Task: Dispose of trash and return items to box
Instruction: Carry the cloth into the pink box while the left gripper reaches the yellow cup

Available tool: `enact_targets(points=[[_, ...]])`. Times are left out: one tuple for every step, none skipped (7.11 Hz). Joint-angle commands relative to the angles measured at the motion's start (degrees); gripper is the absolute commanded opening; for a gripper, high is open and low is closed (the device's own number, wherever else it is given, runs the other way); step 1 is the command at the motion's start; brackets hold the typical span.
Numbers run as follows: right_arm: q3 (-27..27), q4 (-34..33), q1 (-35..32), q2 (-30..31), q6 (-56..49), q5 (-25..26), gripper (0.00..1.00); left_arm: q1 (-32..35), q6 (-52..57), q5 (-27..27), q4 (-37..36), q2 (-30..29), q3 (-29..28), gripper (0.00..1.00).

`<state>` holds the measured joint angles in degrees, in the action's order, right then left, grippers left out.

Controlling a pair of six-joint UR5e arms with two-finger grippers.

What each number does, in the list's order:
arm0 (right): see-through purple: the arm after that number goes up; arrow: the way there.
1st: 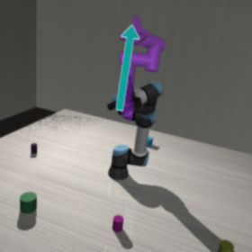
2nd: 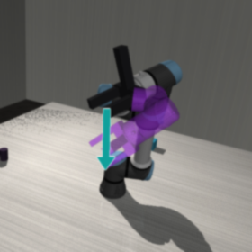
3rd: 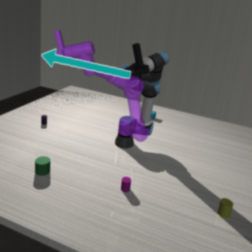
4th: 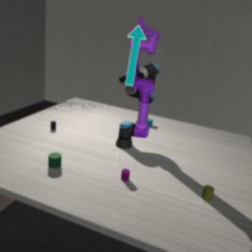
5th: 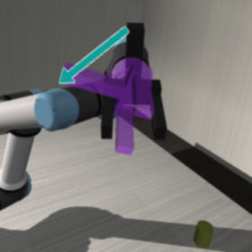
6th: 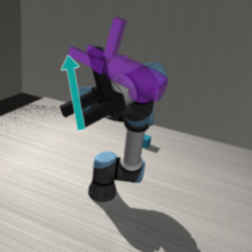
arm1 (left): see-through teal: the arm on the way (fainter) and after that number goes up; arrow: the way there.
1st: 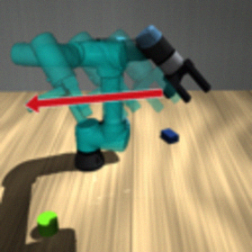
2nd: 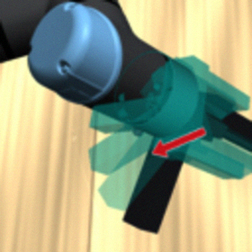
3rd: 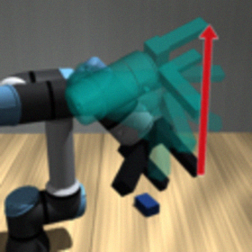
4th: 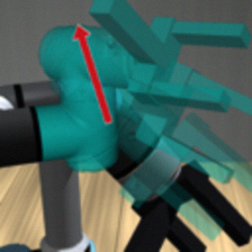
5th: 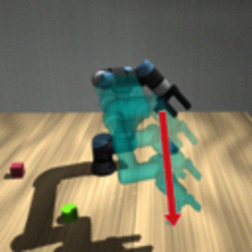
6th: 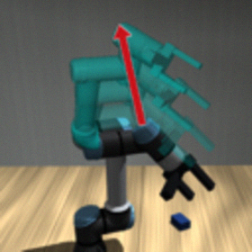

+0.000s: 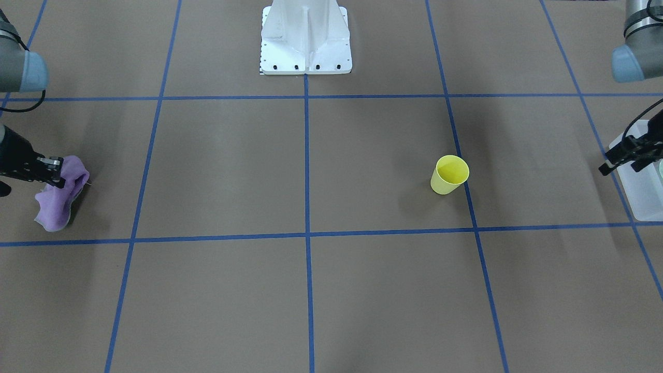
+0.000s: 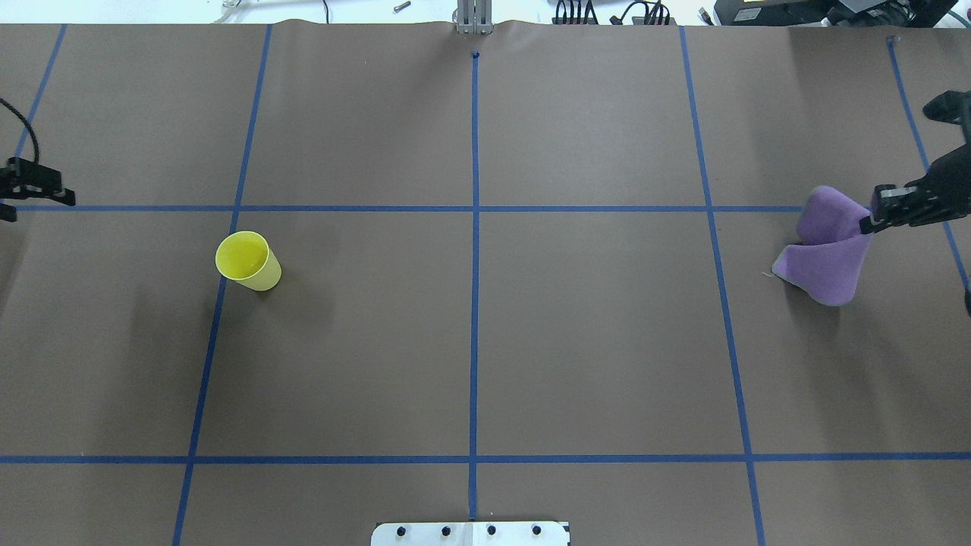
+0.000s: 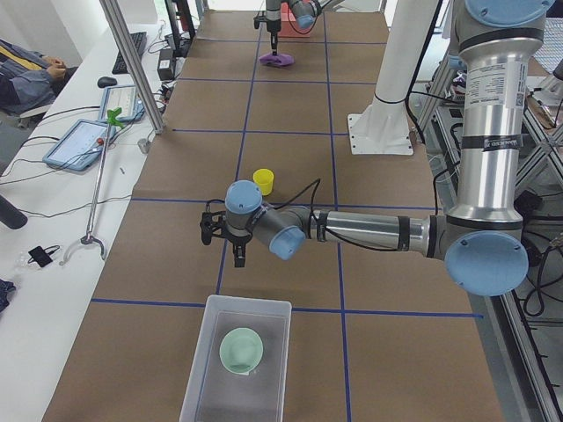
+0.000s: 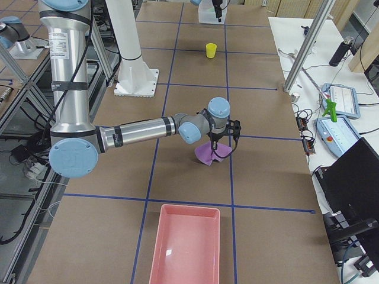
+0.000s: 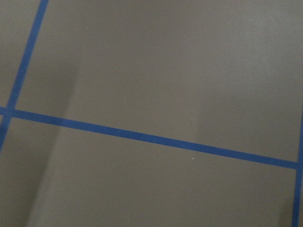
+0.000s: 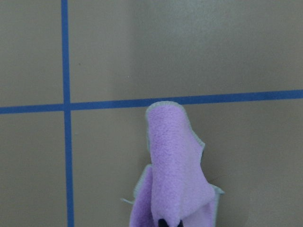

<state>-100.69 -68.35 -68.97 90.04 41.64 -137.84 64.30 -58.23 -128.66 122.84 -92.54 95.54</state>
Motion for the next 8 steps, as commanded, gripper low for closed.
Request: enact_targets(points=[[-1.97,-1.51,-9.56,3.38,-7.91,-3.22,0.00,-7.49,-11.52,3.93,-1.19,-4.30,2.01,0.97],[-2.06,-8.05,-15.60,3.74,-19.37,-3.22,0.00,-8.30,-11.99,4.12,-6.60,-5.88,5.07,0.97],[-1.97,-18.81,-21.84,3.39,-35.06,-3.05,0.00,-9.18,-12.09,4.73,-12.74,-7.29,8.32,0.97],[-2.32,-29.54,-27.65,2.26,-48.10,-2.00,0.00,-12.06,-14.87,7.70,-15.59,-9.13,9.31,0.97],[-2.58,-38.26,-32.32,-0.19,-56.67,0.88,0.00,-14.18,-16.20,9.38,-15.79,-9.84,9.06,0.97],[-1.72,-42.35,-35.84,-0.47,-66.50,7.35,0.00,-14.29,-16.22,9.57,-15.79,-9.76,9.05,0.97],[-1.18,-42.82,-37.01,-0.82,-71.73,12.81,0.00,-15.25,-16.22,10.53,-15.79,-9.76,8.79,0.97],[0.56,-42.31,-37.11,0.91,-73.35,13.47,0.00,-15.95,-16.22,10.62,-15.79,-9.85,8.62,0.97]])
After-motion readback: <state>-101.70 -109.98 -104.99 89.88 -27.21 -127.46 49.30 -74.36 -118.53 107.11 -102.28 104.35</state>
